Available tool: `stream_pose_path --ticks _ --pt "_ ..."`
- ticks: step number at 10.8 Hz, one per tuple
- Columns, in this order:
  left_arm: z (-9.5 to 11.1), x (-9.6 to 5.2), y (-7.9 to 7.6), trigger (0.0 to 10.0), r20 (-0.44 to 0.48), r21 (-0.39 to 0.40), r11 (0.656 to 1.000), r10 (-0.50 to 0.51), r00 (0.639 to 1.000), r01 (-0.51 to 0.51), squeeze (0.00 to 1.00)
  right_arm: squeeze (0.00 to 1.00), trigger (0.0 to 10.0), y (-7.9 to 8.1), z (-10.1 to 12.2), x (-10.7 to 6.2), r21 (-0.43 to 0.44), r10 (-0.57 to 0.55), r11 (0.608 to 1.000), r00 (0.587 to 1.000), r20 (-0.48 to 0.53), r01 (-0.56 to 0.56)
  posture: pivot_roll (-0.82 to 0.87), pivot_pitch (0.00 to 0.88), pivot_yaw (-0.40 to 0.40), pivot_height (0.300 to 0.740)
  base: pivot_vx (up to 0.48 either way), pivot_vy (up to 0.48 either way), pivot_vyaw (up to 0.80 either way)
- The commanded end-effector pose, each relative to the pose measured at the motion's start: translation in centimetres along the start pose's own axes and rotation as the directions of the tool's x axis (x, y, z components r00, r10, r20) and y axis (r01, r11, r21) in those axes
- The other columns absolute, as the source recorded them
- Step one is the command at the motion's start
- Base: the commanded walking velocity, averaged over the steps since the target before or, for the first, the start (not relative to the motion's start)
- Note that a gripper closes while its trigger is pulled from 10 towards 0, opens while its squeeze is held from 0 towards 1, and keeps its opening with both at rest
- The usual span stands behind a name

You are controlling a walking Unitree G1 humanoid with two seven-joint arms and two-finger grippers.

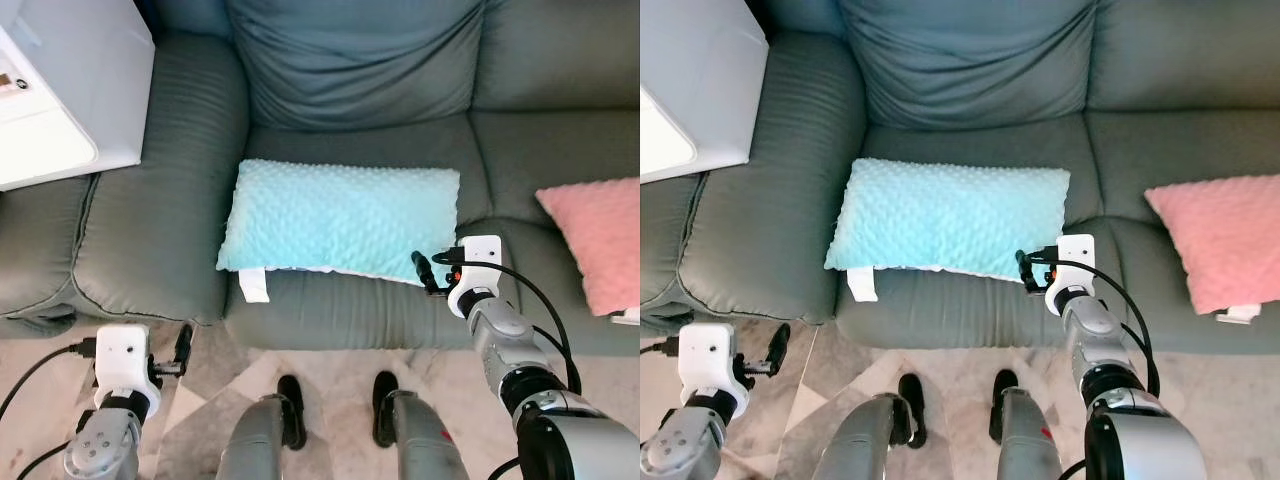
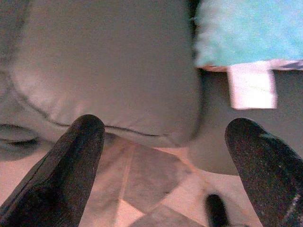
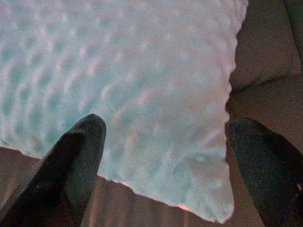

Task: Move the pillow to the sofa

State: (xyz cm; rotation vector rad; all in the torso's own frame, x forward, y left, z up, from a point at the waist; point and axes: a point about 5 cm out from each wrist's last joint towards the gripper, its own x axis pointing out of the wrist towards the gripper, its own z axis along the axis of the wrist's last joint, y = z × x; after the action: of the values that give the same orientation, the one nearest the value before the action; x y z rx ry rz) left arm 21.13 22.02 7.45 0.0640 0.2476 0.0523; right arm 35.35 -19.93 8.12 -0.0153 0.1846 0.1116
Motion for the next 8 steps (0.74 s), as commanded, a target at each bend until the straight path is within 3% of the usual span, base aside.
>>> stream_pose_path --ticks 1,2,3,4,5,7,8 --pt "-1.2 -1.1 -0.5 10.0 -0.080 -0.032 0.997 -0.069 0.994 0.066 0.00 0.00 10.0 0.0 -1.6 -0.5 0.006 -0.003 1.000 0.998 -0.067 0.003 0.10 0.505 0.135 0.740 0.000 0.000 0.00" --pt "-0.8 -1.8 -2.5 10.0 -0.075 -0.046 0.973 -0.228 0.971 0.225 0.00 0.00 10.0 0.4 -1.6 -0.4 -0.006 0.014 1.000 0.997 -0.080 -0.014 0.11 0.507 0.138 0.740 0.000 0.000 0.00" --pt "-0.6 -1.9 -2.8 10.0 -0.074 -0.071 0.971 -0.235 0.969 0.230 0.00 0.00 10.0 0.5 -1.7 -0.4 -0.004 0.020 1.000 0.996 -0.087 -0.020 0.11 0.507 0.138 0.740 0.000 0.000 0.00" --pt "-0.4 -2.8 -3.9 10.0 -0.086 -0.123 0.942 -0.323 0.942 0.312 0.00 0.00 10.0 0.8 -1.8 -0.3 -0.004 0.027 1.000 0.995 -0.093 -0.027 0.13 0.505 0.147 0.740 0.000 0.000 0.00" --pt "-0.4 -4.2 -4.7 10.0 -0.105 -0.118 0.907 -0.415 0.904 0.403 0.00 0.00 10.0 1.1 -1.8 -0.2 -0.007 0.032 0.999 0.995 -0.099 -0.033 0.16 0.504 0.154 0.740 0.000 0.000 0.00" --pt "-0.7 -5.3 -4.3 10.0 -0.144 -0.134 0.898 -0.436 0.888 0.419 0.00 0.00 10.0 1.5 -2.3 -0.3 -0.022 0.038 0.999 0.992 -0.121 -0.041 0.17 0.503 0.155 0.740 0.000 0.000 0.00" --pt "-0.5 -5.6 -4.0 10.0 -0.151 -0.135 0.898 -0.437 0.887 0.420 0.00 0.00 2.0 1.6 -2.6 -0.4 -0.021 0.038 0.999 0.990 -0.133 -0.042 0.18 0.502 0.152 0.740 0.000 0.000 0.00"
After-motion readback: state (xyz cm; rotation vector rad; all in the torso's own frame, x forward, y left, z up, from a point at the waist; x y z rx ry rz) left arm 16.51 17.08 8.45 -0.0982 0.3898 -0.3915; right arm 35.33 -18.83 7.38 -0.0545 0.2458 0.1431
